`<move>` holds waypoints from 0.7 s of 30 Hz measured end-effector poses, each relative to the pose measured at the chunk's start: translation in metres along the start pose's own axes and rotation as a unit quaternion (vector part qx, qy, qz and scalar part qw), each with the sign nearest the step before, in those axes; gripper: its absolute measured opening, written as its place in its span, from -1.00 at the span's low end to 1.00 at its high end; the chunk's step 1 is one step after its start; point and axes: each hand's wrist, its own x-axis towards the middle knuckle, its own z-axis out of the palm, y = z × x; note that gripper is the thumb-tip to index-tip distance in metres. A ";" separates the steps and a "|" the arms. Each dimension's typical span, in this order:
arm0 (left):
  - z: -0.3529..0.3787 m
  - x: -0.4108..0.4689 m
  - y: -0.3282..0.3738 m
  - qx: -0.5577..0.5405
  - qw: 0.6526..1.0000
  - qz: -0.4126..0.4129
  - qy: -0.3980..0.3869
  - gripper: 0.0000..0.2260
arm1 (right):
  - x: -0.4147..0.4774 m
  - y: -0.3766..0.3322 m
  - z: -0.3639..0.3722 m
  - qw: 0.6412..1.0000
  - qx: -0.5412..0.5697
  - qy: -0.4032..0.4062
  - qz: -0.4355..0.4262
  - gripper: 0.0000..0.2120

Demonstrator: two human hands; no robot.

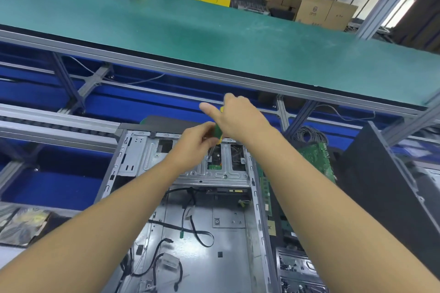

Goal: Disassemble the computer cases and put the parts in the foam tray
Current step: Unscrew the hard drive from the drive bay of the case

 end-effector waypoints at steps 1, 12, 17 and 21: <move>0.004 -0.001 0.000 0.011 1.000 0.012 -0.001 -0.84 | -0.001 -0.003 0.003 0.997 -0.057 0.039 0.023 -0.46; -0.019 -0.004 0.010 -0.073 0.995 -0.038 -0.048 -0.74 | -0.002 0.003 -0.010 0.970 0.021 -0.093 -0.222 -0.69; -0.012 -0.006 0.009 -0.033 0.998 -0.035 -0.029 -0.88 | -0.006 0.001 -0.012 0.978 0.031 -0.119 -0.169 -0.69; 0.003 -0.001 0.013 0.019 0.994 -0.087 0.057 -0.73 | -0.007 -0.011 -0.005 0.994 -0.108 0.005 -0.013 -0.41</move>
